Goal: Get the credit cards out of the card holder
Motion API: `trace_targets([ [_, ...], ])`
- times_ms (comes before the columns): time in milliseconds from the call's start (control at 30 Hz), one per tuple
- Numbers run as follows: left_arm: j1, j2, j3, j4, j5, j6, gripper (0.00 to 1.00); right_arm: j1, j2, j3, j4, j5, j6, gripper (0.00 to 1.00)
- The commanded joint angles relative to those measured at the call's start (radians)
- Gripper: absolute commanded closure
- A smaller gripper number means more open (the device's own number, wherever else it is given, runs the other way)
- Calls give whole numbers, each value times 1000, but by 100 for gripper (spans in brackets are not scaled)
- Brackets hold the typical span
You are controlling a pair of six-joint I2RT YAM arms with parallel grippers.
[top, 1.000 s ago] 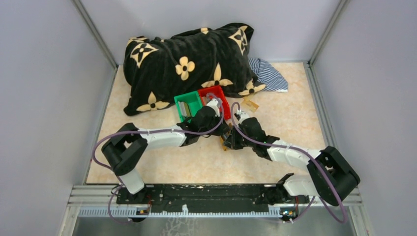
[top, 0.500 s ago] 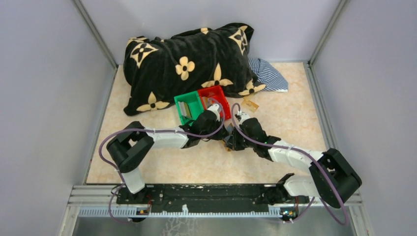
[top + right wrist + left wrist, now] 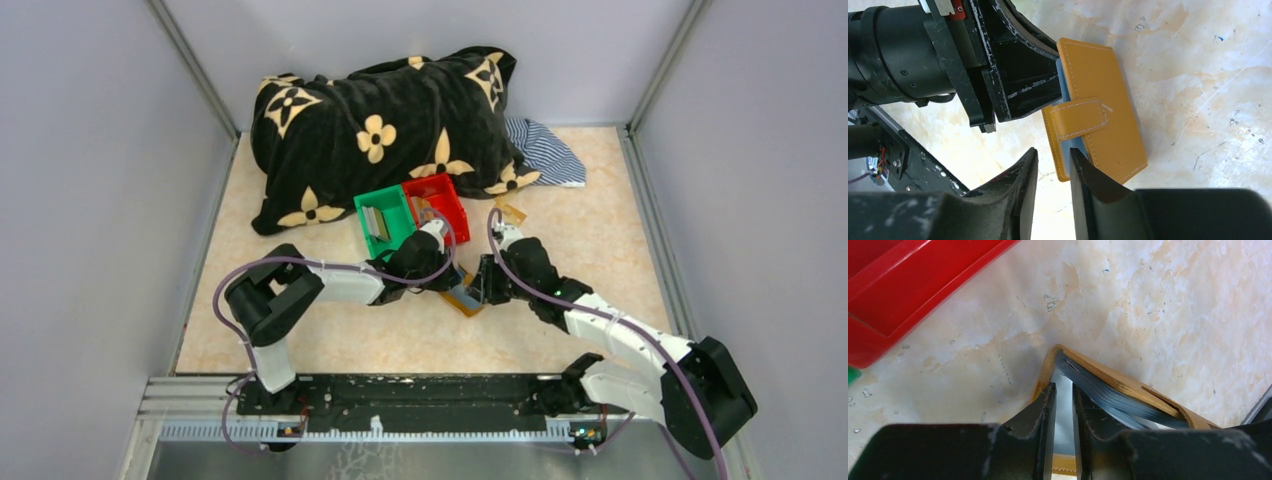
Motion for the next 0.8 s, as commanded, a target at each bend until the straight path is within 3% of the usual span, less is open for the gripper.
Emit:
trace_targets([
  [0,2,47,7,-22,24,3,75,-17,-26,36,21,-14,-14,66],
  [267,3,46,9,-29,32,17,76,-52,31,40,10,33,-29,65],
  [767,12,46,-16,-17,35,20,76,-86,177,50,125,-109,-46,64],
])
